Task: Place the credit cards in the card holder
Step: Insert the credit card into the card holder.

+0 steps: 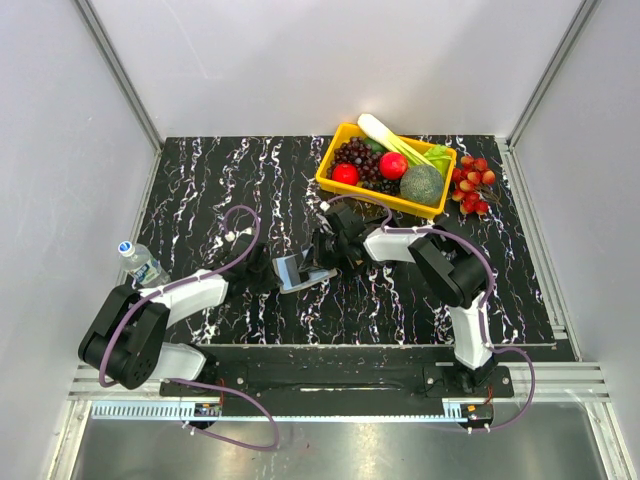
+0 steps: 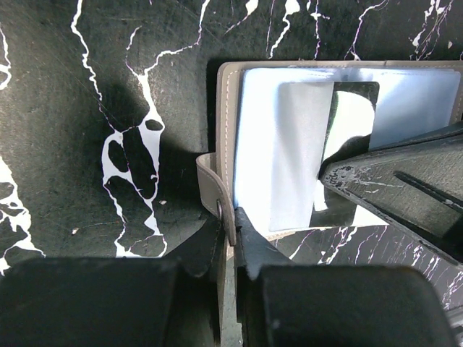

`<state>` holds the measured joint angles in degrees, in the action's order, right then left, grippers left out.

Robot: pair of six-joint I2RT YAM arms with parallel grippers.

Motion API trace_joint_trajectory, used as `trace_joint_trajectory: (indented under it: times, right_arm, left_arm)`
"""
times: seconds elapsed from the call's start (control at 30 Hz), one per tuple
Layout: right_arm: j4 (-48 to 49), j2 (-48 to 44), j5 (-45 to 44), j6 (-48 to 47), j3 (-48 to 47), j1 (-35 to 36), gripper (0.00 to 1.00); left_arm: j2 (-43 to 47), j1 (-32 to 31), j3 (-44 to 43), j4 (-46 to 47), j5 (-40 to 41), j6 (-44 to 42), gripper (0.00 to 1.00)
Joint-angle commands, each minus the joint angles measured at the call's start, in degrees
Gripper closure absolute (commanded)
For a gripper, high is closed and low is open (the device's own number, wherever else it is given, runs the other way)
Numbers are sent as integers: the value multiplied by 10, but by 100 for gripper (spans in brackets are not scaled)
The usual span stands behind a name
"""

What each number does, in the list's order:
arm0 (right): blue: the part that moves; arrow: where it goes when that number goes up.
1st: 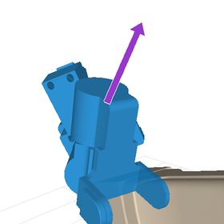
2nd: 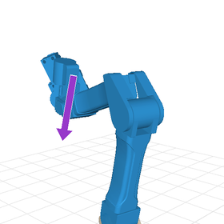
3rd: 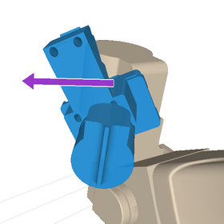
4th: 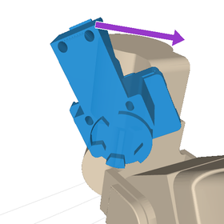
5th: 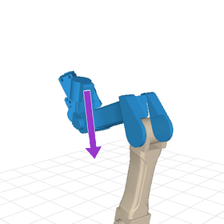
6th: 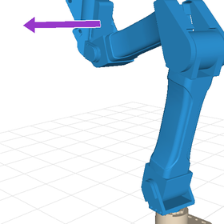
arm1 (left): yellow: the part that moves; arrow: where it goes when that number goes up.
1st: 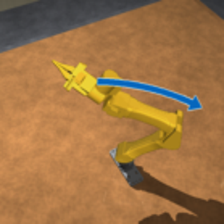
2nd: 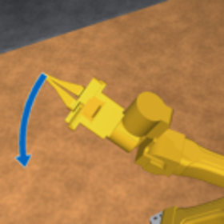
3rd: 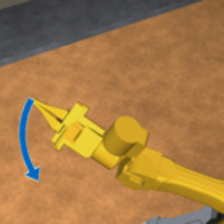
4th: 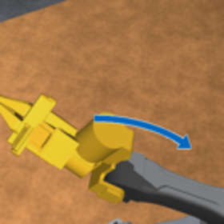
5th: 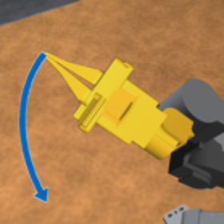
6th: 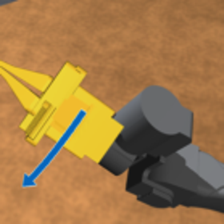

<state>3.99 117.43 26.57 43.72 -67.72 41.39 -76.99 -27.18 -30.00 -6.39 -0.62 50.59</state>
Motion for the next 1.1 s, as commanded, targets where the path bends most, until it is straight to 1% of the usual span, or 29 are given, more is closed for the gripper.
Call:
trace_joint_trajectory:
  times: [0.0,0.07,0.13,0.23,0.27,0.37,0.47,0.57,0.77,0.9,1.07]
  right_arm:
    - [-107,-6,-49,-43,-9,25,83]
    - [-115,-20,-65,-50,-10,25,79]
    - [-129,-31,-89,-57,-14,23,72]
    - [-148,-47,-115,-66,-21,21,64]
    - [-149,-53,-119,-68,-20,19,63]
    - [-151,-61,-123,-72,-21,15,62]
    - [-150,-55,-105,-78,-27,15,70]
    - [-144,-40,-81,-75,-31,15,76]
    - [-127,-15,-56,-68,-39,16,74]
    - [-94,-12,-21,-64,-38,16,76]
    - [-86,-1,10,-67,-50,18,76]
  left_arm:
    - [7,-4,-4,-19,36,-7,91]
    - [14,-4,-2,-29,44,-9,91]
    - [20,-4,-4,-41,55,-12,92]
    - [25,-4,-4,-53,65,-14,97]
    - [25,-4,-4,-56,68,-14,98]
    - [26,-4,-3,-54,66,-14,100]
    - [26,-3,-1,-50,64,-14,100]
    - [25,-4,-1,-40,55,-15,100]
    - [23,-4,-2,-32,49,-18,100]
    - [18,-3,-1,-22,42,-18,100]
    - [15,-4,-2,-16,38,-19,99]
